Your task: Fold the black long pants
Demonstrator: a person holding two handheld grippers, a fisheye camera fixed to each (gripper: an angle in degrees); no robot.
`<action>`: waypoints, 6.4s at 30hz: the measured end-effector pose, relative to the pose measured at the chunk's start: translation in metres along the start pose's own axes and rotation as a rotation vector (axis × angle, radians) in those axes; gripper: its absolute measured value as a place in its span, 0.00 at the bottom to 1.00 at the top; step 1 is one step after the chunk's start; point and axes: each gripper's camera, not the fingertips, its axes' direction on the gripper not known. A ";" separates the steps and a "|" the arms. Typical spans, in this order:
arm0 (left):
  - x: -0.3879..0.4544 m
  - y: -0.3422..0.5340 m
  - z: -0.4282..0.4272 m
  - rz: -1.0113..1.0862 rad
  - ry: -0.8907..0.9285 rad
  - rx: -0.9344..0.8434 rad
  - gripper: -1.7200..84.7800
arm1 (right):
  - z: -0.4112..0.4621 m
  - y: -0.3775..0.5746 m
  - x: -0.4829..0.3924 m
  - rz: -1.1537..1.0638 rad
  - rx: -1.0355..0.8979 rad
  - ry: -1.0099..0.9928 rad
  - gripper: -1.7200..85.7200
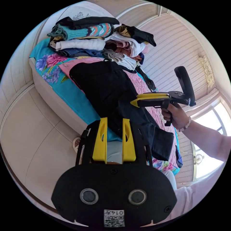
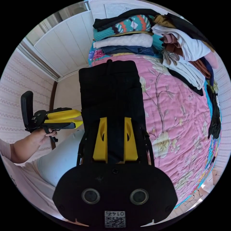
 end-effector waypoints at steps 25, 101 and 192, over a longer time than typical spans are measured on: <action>0.083 0.010 -0.040 0.122 -0.103 0.081 0.01 | -0.102 -0.008 -0.002 -0.154 0.032 -0.101 0.02; 0.554 0.282 0.220 1.305 -0.161 -0.446 0.07 | 0.159 0.481 0.182 0.825 0.143 -0.345 0.07; 0.244 -0.011 0.246 0.461 0.025 -0.429 0.19 | 0.340 0.547 0.156 0.921 0.324 -0.521 0.16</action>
